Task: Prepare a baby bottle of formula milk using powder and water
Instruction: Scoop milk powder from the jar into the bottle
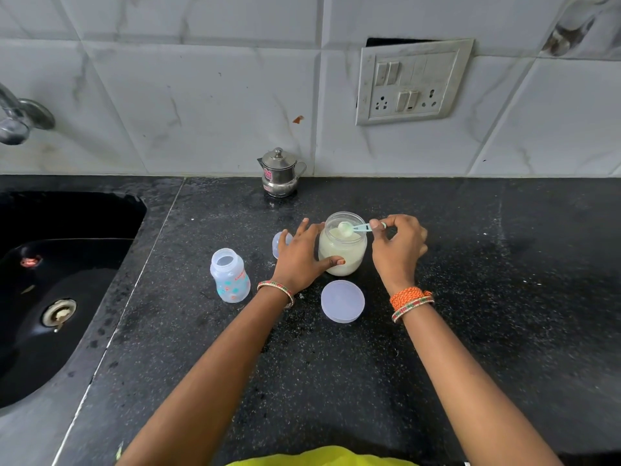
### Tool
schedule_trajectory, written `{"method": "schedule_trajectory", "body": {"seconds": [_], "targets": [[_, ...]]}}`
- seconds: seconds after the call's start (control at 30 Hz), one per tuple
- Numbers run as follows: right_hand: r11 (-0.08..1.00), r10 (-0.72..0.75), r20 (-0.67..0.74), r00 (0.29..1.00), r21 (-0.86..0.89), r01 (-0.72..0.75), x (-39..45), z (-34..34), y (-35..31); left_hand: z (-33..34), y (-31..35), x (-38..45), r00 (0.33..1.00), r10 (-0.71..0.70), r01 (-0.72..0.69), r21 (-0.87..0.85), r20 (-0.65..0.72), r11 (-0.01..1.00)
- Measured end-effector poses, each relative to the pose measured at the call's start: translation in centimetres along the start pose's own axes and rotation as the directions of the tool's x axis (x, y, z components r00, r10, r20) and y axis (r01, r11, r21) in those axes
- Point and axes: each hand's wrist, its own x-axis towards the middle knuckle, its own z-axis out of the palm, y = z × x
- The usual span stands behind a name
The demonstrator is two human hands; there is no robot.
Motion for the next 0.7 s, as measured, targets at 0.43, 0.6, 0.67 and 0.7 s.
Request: {"method": "schedule_trajectory", "body": {"seconds": [0.43,0.6,0.67,0.7], "targets": [[0.95,0.248,0.099,0.964,0.167,-0.262,0.6,0.1,0.0,-0.2,0.3,-0.3,1.0,-0.017,0.017,0.002,0.014,1.0],[0.886,0.334,0.159,0.929,0.282,-0.367,0.4,-0.9,-0.9,-0.3,0.4,-0.4,0.999,-0.029,0.029,-0.003,0.025,1.0],[0.828,0.404,0.206,0.891,0.333,-0.452,0.5,-1.1,-1.3,-0.5,0.6,-0.5,0.999,-0.036,0.036,-0.011,0.031,0.999],[0.787,0.45,0.23,0.863,0.354,-0.505,0.6,-1.3,-1.6,-0.5,0.6,-0.5,0.999,-0.038,0.039,-0.016,0.034,0.999]]}}
